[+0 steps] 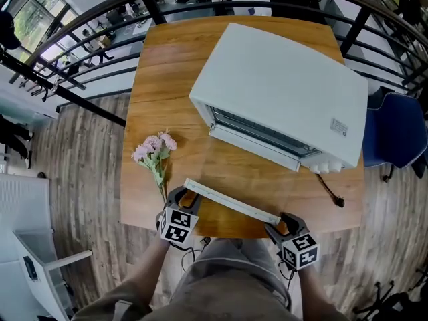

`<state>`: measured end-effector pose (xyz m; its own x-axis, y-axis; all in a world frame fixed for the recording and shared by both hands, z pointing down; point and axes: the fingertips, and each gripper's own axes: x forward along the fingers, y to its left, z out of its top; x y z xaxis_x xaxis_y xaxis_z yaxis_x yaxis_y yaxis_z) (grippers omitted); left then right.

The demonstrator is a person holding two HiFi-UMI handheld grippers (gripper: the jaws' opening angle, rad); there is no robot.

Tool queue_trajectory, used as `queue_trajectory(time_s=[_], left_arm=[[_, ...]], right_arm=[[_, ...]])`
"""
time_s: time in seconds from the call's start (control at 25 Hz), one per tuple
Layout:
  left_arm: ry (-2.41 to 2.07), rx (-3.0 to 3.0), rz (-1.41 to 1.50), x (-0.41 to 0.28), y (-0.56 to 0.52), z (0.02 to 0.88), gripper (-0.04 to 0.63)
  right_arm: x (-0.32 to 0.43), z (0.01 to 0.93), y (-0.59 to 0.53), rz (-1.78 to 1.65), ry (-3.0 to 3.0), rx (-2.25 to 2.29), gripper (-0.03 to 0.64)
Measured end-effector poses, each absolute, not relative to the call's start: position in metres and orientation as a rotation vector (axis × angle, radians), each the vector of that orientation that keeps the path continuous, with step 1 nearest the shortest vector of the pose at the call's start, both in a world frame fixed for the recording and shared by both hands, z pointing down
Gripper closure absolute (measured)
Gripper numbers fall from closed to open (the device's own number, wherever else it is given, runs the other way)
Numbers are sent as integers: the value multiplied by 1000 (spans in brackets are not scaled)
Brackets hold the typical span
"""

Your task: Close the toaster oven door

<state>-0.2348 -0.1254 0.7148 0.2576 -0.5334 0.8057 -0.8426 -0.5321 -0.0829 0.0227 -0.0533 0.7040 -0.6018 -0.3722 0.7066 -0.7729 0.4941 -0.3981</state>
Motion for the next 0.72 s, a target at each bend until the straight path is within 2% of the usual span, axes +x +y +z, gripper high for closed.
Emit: queue_trajectory(time_s=[0.4,0.72], left_arm=[[-1291,2192,1192,-230,-130,680,431],[-1336,2196,1097,-226,-142,637,422]], right_arm=[[26,673,-62,1042,-2266,949,356],[33,638,-78,1186,-2350,973,354]])
